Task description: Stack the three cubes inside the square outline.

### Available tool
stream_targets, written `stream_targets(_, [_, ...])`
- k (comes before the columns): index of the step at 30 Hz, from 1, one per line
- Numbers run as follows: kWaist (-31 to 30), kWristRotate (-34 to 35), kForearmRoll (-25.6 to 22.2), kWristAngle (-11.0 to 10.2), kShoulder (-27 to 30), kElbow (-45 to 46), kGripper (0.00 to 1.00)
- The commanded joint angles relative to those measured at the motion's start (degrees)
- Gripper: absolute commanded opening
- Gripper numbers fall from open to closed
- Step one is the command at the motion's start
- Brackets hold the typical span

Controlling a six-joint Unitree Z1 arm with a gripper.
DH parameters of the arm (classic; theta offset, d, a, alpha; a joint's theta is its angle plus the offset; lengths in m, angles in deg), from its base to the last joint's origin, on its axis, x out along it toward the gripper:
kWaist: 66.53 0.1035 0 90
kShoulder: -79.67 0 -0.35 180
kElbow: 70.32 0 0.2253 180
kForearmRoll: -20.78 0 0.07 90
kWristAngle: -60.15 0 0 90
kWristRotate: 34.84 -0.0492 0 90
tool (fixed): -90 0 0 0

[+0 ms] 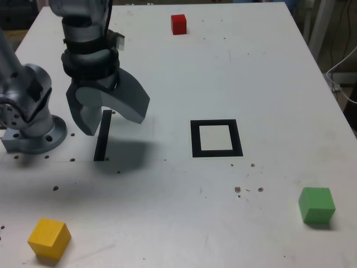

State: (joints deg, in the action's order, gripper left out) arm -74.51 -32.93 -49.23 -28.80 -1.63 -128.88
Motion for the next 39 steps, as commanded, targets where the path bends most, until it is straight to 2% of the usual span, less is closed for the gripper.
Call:
stream_targets(1, [0.10, 0.24, -0.05, 0.13, -0.03, -0.24, 0.99])
stream_targets(8, [0.09, 0.47, -1.42, 0.61, 0.16, -0.72, 0.99])
stream_targets(12, [0.12, 0.47, -3.40, 0.04, 0.19, -1.56, 0.99])
stream_targets(15, [1.05, 0.17, -5.04, -1.57, 0.15, -3.02, 0.99])
stream_targets(21, [8.20, -4.13, -11.80, -7.89, -0.53, -9.66, 0.99])
stream_targets(24, [12.34, -7.04, -13.97, -10.08, -1.41, -12.69, 0.99])
stream_targets(35, [24.91, -16.92, -16.94, -13.05, -7.22, -24.80, 0.99])
stream_targets(39, [28.98, -19.83, -19.03, -13.26, -10.08, -29.84, 0.99])
